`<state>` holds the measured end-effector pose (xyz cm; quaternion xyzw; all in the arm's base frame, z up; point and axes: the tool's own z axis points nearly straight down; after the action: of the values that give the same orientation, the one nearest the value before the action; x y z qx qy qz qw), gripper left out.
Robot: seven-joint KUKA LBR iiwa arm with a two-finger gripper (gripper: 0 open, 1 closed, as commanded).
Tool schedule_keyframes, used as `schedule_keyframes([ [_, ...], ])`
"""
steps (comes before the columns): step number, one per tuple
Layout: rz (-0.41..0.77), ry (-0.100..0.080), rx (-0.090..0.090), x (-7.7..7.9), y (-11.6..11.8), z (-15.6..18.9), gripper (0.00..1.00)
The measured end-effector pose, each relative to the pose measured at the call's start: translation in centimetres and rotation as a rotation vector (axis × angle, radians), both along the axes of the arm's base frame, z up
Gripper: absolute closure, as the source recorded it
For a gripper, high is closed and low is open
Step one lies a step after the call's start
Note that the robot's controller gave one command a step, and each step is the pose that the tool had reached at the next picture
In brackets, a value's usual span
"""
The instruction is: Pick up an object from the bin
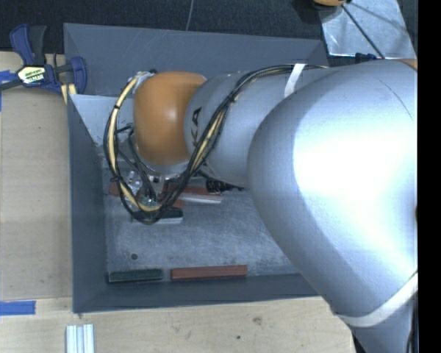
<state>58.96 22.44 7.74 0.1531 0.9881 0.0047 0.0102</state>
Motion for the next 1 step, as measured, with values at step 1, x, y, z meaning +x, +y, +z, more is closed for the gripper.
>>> schedule_keyframes([
  [1, -0.005, 0.024, -0.008, -0.21, 1.01, 4.35, 1.00],
])
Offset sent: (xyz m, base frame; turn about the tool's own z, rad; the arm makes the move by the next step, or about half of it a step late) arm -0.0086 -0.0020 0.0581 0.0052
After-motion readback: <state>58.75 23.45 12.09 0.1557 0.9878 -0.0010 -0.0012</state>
